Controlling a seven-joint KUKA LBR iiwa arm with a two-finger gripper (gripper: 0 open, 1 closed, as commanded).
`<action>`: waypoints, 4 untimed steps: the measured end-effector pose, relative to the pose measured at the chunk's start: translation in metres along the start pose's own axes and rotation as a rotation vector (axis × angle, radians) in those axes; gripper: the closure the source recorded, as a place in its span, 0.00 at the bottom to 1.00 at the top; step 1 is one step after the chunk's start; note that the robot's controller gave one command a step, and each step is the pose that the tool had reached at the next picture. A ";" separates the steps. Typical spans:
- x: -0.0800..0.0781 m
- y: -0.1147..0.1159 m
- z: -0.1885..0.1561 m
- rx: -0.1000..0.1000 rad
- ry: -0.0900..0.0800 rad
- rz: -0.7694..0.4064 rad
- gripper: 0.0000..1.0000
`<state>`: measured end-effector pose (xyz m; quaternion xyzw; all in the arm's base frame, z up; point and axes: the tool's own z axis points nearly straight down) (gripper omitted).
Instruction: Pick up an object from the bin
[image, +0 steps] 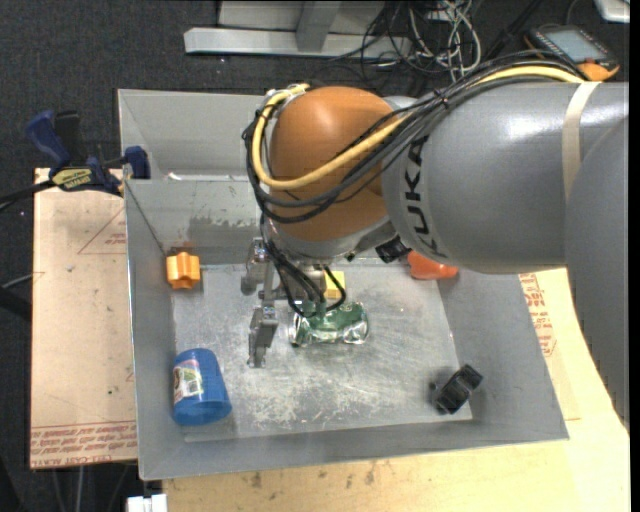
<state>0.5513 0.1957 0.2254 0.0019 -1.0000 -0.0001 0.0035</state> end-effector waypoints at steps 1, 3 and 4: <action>-0.002 -0.001 -0.004 -0.001 -0.007 0.003 0.00; 0.042 0.046 0.072 0.001 -0.004 -0.246 0.00; 0.053 0.053 0.075 0.000 -0.008 -0.298 0.00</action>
Offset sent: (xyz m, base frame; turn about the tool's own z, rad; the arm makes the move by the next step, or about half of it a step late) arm -0.0022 0.0558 -0.1554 -0.0464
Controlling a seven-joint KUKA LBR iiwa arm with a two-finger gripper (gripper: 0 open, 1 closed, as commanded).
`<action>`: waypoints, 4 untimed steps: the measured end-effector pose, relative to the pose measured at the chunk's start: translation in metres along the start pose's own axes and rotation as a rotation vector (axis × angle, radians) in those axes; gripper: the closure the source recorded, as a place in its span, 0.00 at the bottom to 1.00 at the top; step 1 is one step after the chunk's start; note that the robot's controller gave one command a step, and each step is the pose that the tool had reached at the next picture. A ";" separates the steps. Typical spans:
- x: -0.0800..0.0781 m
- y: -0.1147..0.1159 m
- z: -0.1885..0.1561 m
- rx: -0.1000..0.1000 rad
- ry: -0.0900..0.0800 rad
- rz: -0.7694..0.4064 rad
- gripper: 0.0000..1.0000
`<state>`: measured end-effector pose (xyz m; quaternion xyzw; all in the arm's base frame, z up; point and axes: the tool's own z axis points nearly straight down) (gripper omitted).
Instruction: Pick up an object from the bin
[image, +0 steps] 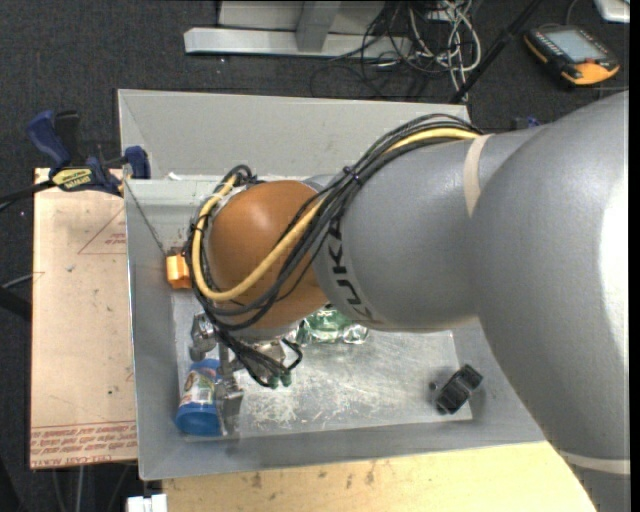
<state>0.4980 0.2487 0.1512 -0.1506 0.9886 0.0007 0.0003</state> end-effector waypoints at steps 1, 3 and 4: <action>0.003 0.000 0.069 -0.006 -0.041 -0.012 0.00; 0.002 -0.001 0.069 -0.006 -0.048 -0.011 1.00; 0.002 -0.001 0.069 -0.006 -0.048 -0.011 1.00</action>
Offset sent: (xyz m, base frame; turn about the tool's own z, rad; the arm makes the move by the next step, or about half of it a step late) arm -0.0170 0.0041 -0.0812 0.1046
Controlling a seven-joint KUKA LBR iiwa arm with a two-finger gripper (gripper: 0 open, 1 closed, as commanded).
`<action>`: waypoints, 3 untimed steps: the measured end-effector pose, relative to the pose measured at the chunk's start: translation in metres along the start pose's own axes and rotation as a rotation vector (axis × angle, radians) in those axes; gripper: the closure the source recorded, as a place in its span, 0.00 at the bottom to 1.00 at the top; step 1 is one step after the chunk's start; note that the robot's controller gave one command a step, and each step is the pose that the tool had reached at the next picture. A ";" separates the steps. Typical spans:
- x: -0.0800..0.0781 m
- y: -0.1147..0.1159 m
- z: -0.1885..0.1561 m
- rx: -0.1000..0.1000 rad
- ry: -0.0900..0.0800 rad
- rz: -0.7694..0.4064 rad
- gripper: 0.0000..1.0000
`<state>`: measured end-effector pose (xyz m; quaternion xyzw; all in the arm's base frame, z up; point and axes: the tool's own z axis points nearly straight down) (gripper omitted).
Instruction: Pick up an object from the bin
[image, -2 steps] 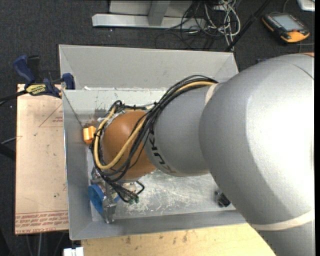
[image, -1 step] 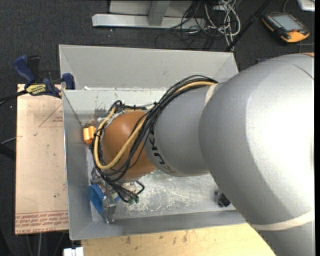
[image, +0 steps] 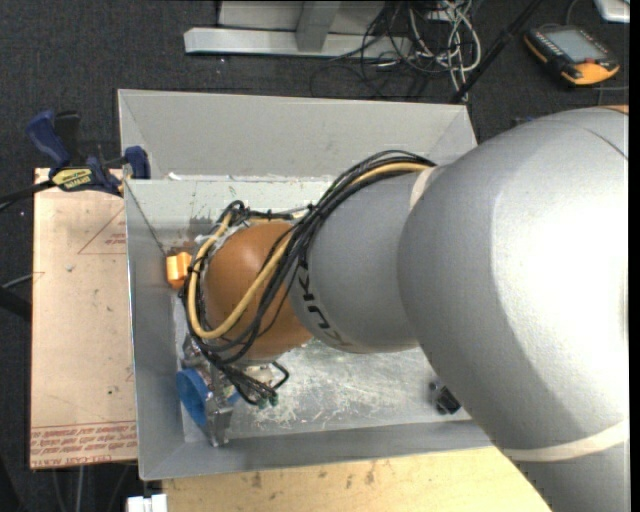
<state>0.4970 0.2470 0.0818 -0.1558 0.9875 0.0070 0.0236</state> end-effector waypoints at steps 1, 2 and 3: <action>0.000 0.000 0.000 0.000 0.000 0.000 1.00; 0.000 0.000 0.000 0.000 0.000 0.000 1.00; 0.000 0.000 0.000 0.000 0.000 0.000 1.00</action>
Offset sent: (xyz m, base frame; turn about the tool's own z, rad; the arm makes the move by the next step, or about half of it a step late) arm 0.0000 0.0000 0.0037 -0.0002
